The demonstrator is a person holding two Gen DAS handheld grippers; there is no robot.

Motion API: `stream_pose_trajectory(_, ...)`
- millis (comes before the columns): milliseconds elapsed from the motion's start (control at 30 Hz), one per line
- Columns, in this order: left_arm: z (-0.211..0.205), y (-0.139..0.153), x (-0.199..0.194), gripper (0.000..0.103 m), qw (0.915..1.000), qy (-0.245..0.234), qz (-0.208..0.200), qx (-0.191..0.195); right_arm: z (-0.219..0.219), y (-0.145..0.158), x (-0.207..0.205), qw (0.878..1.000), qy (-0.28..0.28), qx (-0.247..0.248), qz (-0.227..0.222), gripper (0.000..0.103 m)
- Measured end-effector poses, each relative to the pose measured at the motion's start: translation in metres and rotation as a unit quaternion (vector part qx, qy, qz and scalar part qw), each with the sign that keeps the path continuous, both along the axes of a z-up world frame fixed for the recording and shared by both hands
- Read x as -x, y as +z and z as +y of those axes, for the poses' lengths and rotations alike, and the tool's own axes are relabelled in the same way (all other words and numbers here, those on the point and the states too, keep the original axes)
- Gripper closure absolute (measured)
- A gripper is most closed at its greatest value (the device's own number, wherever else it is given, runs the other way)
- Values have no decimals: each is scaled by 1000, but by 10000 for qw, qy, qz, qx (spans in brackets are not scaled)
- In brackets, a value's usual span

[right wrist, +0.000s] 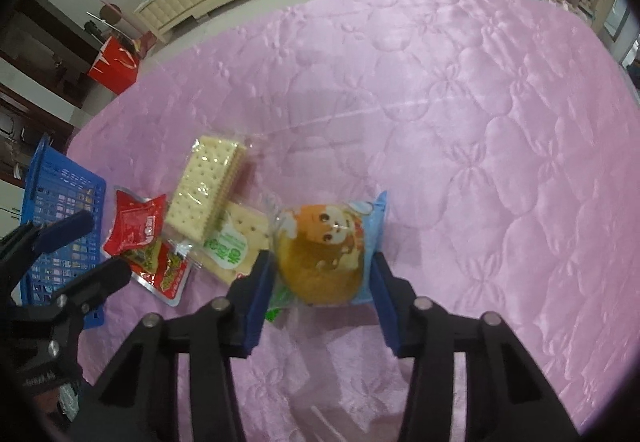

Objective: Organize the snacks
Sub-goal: 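Grasp the bread bun bag with the right tool while the left tool grasps the cracker pack, then carry the cracker pack and bun bag over the blue basket with both tools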

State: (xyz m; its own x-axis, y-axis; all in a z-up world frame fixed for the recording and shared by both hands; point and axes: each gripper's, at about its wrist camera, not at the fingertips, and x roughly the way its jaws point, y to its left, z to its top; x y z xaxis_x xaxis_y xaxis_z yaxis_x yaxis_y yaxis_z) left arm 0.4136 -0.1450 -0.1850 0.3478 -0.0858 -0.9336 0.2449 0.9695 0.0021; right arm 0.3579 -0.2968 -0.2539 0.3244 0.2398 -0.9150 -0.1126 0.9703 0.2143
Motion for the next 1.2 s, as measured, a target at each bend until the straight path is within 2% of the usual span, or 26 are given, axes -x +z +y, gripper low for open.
stream_pose_trajectory(300,-19,-16,-17,34,9998,-113,80,-133,-25,3,11,9997,-113,-208,29,51)
stream_pose_trajectory(400,-21,-25,-22,34,9994,-81,-84,-318,-29,0,13,9992,-153,-370,92,51)
stream_pose_trajectory(500,-21,-35,-27,34,9998,-126,4,-176,-35,-2,15,9991,-103,-399,135,51)
stream_pose_trajectory(667,-26,-44,-32,34,9994,-249,-13,-220,-30,-1,14,9992,-72,-397,54,51)
stream_pose_trajectory(700,-27,-45,-34,40,9992,-229,-33,-319,-30,-1,15,9991,-67,-421,46,51)
stream_pose_trajectory(733,-28,-46,-35,50,9990,-195,-40,-390,-29,-1,14,9990,-59,-430,38,51)
stream_pose_trajectory(800,-28,-47,-36,61,9994,-222,-17,-246,-23,0,12,9991,-30,-425,46,51)
stream_pose_trajectory(933,-31,-48,-30,63,9985,-321,-132,-421,-17,0,15,9991,-23,-433,43,51)
stream_pose_trajectory(1033,-32,-45,-20,64,9984,-381,-194,-382,-14,0,17,9989,-33,-460,61,51)
stream_pose_trajectory(1200,-32,-23,4,64,9981,-434,-356,-237,-15,9,25,9990,-69,-447,49,51)
